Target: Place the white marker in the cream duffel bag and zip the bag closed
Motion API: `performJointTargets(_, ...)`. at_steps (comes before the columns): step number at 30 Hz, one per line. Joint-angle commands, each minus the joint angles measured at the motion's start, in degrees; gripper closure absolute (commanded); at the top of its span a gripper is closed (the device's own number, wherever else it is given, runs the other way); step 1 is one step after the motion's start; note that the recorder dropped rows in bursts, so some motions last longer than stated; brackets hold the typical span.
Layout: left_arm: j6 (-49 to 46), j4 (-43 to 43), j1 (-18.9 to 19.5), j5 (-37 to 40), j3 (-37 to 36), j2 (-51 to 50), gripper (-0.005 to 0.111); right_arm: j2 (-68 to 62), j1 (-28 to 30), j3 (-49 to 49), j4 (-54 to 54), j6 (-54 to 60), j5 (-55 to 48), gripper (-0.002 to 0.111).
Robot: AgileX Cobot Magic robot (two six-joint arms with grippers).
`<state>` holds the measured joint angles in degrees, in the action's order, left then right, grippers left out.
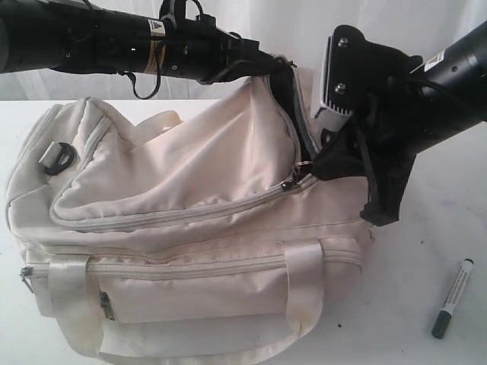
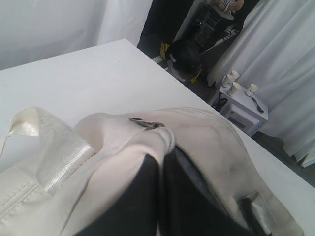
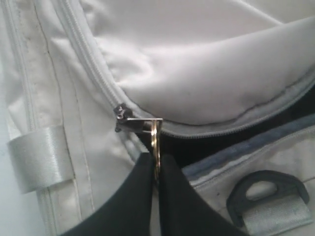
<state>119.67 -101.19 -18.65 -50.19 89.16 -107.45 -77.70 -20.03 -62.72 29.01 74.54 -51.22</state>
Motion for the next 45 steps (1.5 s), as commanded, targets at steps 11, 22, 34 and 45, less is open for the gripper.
performJointTargets(11,-0.07,1.25,0.02,0.38,0.55,1.39,0.107,0.60,-0.19,0.10,7.19,2.12,-8.19,0.096)
performJointTargets(22,0.03,1.25,0.02,0.36,0.55,1.39,0.107,0.49,-0.19,0.10,7.63,0.52,-5.00,0.092)
performJointTargets(34,-0.09,1.25,0.02,0.36,0.55,1.39,0.106,0.49,-0.19,0.22,8.57,-18.22,-8.20,0.078)
performJointTargets(45,0.02,1.25,0.02,0.13,0.55,0.62,0.054,0.39,-0.19,10.88,18.64,-20.39,0.23,0.063)
